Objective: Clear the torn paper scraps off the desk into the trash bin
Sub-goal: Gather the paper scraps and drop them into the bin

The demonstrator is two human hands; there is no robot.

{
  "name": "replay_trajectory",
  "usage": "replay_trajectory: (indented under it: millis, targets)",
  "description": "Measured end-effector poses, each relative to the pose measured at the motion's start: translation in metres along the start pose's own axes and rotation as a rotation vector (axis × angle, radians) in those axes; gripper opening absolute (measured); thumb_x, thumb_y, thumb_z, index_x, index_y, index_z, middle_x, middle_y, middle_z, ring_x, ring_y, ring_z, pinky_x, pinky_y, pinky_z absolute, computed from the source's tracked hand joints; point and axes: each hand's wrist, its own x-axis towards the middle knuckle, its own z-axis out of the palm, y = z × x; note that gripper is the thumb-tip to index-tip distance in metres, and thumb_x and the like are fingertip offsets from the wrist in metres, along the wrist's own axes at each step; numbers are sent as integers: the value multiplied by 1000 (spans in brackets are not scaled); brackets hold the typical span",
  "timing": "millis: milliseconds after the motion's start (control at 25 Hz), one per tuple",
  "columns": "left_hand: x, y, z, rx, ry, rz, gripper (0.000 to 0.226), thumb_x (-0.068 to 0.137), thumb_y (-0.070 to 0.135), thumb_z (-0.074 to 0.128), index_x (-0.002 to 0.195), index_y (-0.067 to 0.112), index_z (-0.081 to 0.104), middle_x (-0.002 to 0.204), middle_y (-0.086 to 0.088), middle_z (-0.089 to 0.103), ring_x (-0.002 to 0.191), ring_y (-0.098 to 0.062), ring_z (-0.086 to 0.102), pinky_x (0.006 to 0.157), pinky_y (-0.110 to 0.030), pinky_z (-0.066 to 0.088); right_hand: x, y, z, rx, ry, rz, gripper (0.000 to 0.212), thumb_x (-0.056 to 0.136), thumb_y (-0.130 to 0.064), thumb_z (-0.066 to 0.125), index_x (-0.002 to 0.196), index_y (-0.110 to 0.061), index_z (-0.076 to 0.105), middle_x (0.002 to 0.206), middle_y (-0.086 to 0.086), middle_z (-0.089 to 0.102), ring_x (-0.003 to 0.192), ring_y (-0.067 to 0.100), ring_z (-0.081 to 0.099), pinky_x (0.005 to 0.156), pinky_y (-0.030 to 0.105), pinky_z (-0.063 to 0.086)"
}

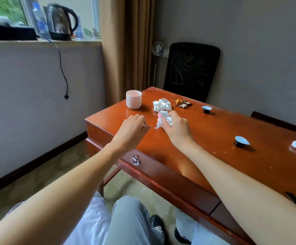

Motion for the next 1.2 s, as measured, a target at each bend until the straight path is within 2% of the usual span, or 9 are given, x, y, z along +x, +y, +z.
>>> replay_trajectory:
  millis: [120, 240, 320, 440, 600, 720, 800, 1000, 1200]
  targets:
    - [-23, -37, -27, 24, 33, -78, 20, 102, 32, 50, 87, 23, 41, 89, 7, 46, 78, -14, 42, 64, -22, 29, 6, -40, 33, 35, -23, -63, 24, 99, -26, 55, 112, -6, 57, 88, 3, 56, 77, 20, 53, 60, 28, 37]
    - [-52, -80, -52, 42, 72, -149, 22, 102, 30, 51, 84, 22, 41, 89, 0, 54, 79, -16, 44, 69, -31, 38, 7, -80, 71, 88, -86, -125, 13, 99, -27, 55, 100, -13, 55, 85, 0, 59, 70, 12, 53, 51, 16, 33]
    - [-73, -108, -65, 64, 96, -202, 24, 101, 31, 51, 83, 20, 41, 89, -3, 57, 79, -20, 45, 71, -38, 43, 8, -107, 97, 129, -115, -168, 12, 99, -26, 56, 93, -17, 51, 82, -2, 59, 65, 10, 53, 51, 15, 34]
    - [-105, -139, -80, 78, 112, -285, 24, 101, 33, 50, 83, 18, 44, 88, -3, 56, 78, -22, 44, 73, -40, 42, 5, -142, 133, 159, -164, -235, 12, 99, -27, 56, 93, -19, 49, 80, -2, 60, 59, 10, 54, 47, 13, 35]
    - [-154, -184, -89, 99, 142, -401, 25, 101, 31, 51, 82, 15, 47, 85, -2, 55, 77, -24, 45, 73, -42, 43, -7, -179, 190, 186, -266, -263, 15, 99, -29, 55, 91, -17, 51, 72, -2, 59, 60, 16, 55, 47, 31, 41]
    - [-188, -218, -90, 121, 132, -499, 26, 100, 32, 51, 82, 14, 48, 84, -2, 54, 77, -24, 46, 74, -43, 45, -19, -199, 231, 233, -365, -255, 14, 99, -25, 54, 89, -18, 48, 60, -9, 44, 50, 9, 41, 45, 26, 26]
    - [-207, -235, -87, 120, 134, -543, 25, 100, 32, 51, 81, 16, 46, 83, -1, 54, 76, -23, 46, 73, -42, 45, -27, -205, 255, 230, -407, -251, 13, 99, -25, 54, 91, -16, 49, 58, -11, 43, 47, 8, 39, 44, 23, 23]
    - [-260, -279, -63, 68, 153, -708, 26, 101, 34, 49, 86, 13, 50, 85, 0, 54, 78, -22, 47, 73, -39, 44, -55, -215, 332, 276, -548, -187, 14, 99, -28, 51, 93, -15, 52, 65, 0, 56, 53, 15, 46, 49, 31, 32]
    - [-308, -313, -32, -42, 230, -915, 23, 101, 33, 48, 87, 15, 51, 87, 2, 53, 80, -17, 49, 71, -33, 44, -84, -218, 402, 264, -662, -174, 14, 99, -27, 52, 95, -14, 52, 69, 4, 59, 56, 20, 50, 51, 35, 39]
